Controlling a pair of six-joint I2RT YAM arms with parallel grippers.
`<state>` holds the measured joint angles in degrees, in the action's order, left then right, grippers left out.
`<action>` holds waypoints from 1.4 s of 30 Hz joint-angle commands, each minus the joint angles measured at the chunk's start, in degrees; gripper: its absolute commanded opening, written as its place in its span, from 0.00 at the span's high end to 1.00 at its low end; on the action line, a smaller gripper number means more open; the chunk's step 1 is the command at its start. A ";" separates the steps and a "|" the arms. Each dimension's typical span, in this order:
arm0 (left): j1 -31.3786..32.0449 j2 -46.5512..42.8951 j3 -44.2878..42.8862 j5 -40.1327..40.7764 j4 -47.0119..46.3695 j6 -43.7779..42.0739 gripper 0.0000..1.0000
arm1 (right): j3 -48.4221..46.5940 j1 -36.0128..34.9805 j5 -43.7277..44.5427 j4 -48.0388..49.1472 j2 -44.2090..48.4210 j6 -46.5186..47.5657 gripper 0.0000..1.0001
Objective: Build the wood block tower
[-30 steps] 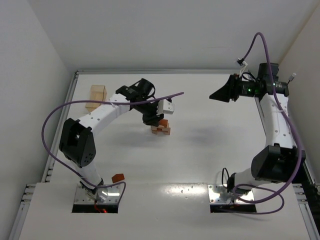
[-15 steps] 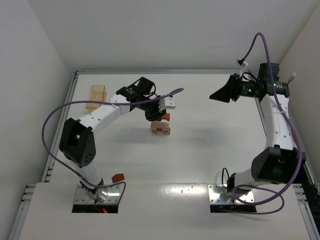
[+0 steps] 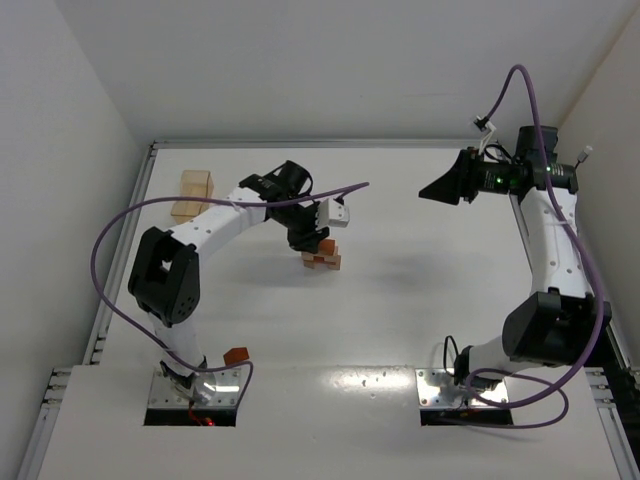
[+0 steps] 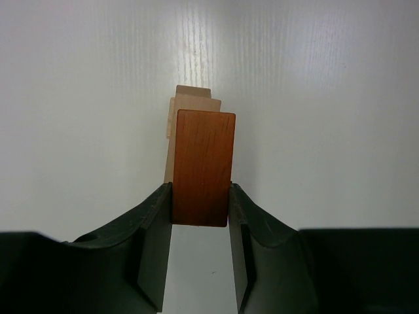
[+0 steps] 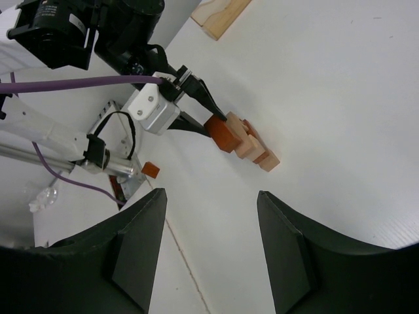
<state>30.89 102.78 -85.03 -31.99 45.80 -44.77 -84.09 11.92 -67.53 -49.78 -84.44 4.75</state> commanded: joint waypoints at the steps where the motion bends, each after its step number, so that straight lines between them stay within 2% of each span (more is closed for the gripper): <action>1: -1.01 0.31 -2.33 -1.76 0.43 -1.28 0.89 | -0.46 0.03 -1.64 1.44 -0.55 1.31 0.46; 42: -2.07 3.13 -3.38 -3.34 1.48 -3.39 0.89 | -0.46 -0.50 -2.17 3.72 -1.60 -1.33 0.46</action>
<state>29.52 105.45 -87.55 -33.26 47.18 -47.40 -84.09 11.81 -67.72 -48.07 -86.02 3.36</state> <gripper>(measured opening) 0.313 0.544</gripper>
